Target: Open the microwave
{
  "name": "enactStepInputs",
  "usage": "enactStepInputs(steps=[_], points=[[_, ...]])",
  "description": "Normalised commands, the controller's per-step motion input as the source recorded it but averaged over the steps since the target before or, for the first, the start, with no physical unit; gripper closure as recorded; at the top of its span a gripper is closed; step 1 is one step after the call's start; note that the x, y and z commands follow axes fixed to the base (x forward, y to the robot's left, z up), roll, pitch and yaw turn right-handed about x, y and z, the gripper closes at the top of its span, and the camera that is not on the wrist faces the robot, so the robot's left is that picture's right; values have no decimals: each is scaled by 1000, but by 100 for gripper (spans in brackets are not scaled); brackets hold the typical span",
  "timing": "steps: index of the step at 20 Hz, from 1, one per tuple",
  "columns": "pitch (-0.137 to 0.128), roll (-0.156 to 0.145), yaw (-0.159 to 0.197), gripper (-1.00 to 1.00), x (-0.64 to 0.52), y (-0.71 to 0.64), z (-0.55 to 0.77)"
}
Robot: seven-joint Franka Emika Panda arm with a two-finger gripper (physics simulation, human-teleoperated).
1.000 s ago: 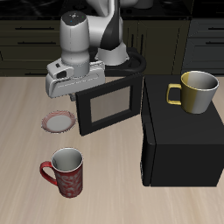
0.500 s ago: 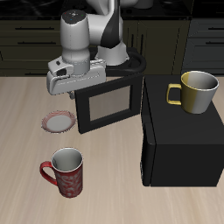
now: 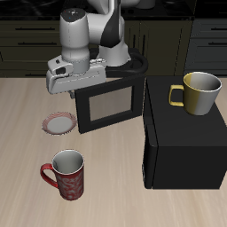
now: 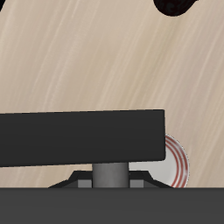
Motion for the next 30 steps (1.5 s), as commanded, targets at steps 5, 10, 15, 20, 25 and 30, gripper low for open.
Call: enactStepInputs(steps=[5, 10, 15, 20, 25, 30], points=[[-8, -29, -56, 100, -153, -88, -46], [-1, -23, -35, 100, -131, -60, -95], [10, -2, -31, 100, -126, -100, -92], [-4, 14, -29, 100, -220, -28, -36], [-39, 5, -19, 100, -239, -47, 5], [-24, -22, -36, 100, -192, -158, -8]])
